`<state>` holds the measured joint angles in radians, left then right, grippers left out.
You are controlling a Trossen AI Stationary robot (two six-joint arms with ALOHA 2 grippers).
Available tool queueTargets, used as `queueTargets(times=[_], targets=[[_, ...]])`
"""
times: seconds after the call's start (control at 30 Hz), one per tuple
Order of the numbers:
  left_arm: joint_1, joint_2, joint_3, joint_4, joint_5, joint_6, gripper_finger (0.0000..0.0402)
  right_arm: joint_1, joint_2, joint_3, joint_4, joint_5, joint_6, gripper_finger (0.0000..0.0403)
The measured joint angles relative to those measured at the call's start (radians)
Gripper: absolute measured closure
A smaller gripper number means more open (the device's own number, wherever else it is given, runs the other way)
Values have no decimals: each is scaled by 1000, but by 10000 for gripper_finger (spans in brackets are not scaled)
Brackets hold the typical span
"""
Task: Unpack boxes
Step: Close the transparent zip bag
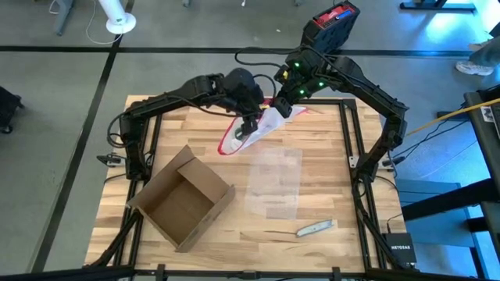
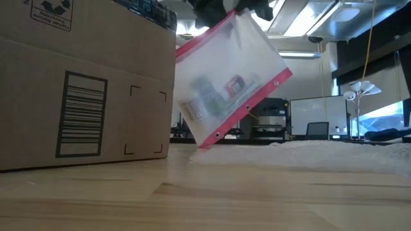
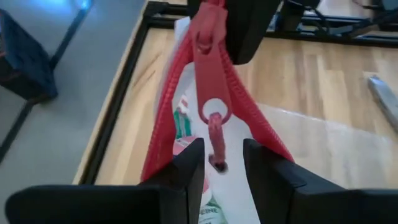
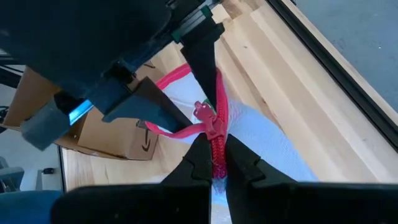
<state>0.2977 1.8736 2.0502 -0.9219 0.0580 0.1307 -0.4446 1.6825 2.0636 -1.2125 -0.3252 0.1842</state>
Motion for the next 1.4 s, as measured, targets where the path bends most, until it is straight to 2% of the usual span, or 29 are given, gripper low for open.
queueTargets(times=[0.33, 0.4, 0.5, 0.57, 0.9, 1.17, 1.4], targets=[[1, 0, 0, 18, 26, 0, 306, 0, 0, 0, 3, 0, -5, 391], [4, 0, 0, 14, 18, 5, 327, 0, 0, 0, 3, 0, -6, 391], [4, 0, 0, 19, 9, 31, 380, 0, 0, 0, 2, 0, -6, 391], [4, -3, 0, 19, 5, 35, 394, 0, 0, 0, 0, 0, -7, 391], [-13, -15, 3, -136, -40, 85, 400, -8, -9, 0, -38, 9, -29, 391], [-30, -63, 1, -275, -77, 123, 401, -41, -29, 0, -203, -3, -83, 391], [-27, -105, 1, -449, -152, 162, 401, -41, -46, 1, -307, 1, -109, 391]])
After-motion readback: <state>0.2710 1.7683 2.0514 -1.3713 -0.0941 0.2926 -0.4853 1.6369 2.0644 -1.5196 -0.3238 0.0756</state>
